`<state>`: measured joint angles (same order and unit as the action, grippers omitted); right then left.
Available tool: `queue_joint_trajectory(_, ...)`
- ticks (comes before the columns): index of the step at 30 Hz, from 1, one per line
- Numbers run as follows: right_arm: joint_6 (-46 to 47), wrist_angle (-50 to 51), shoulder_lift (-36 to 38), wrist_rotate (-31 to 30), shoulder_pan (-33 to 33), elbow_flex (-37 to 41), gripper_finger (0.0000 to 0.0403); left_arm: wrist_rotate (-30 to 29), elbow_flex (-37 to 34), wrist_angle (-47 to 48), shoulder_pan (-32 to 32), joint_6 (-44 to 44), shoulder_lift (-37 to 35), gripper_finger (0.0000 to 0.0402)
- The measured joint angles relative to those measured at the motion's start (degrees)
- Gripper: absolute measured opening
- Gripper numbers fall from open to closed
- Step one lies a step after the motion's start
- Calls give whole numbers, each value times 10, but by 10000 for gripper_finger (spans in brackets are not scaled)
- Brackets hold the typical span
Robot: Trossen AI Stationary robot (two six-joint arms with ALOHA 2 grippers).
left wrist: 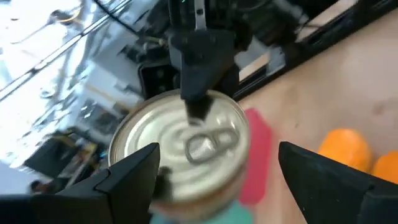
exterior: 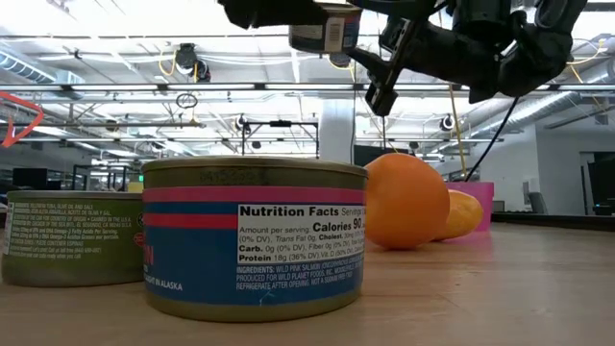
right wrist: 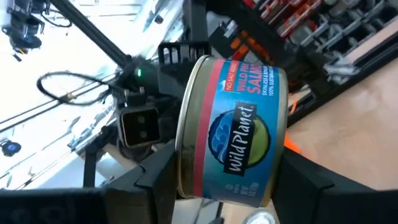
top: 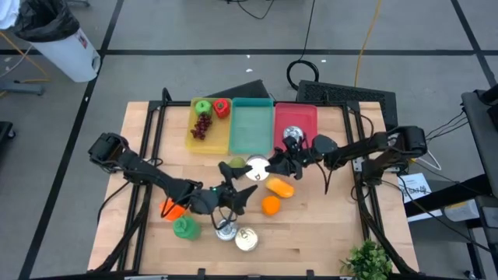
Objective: Pick & Place Food Item
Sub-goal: Put the top blue pink tuna can into the red bin
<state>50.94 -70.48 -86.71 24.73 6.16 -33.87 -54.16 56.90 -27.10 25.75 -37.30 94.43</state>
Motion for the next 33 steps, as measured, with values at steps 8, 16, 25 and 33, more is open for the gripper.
queue_joint_trajectory(8,-42,140,72,10,89,14,189,-20,-10,87,-35,103,-39,330)
queue_joint_trajectory(16,-72,257,150,-49,194,80,189,242,-153,89,-152,235,-170,328)
queue_joint_trajectory(25,-86,254,191,-128,297,199,189,272,-248,28,-215,327,-243,321)
queue_joint_trajectory(33,-90,257,190,-156,281,215,189,274,-247,-11,-216,329,-243,327)
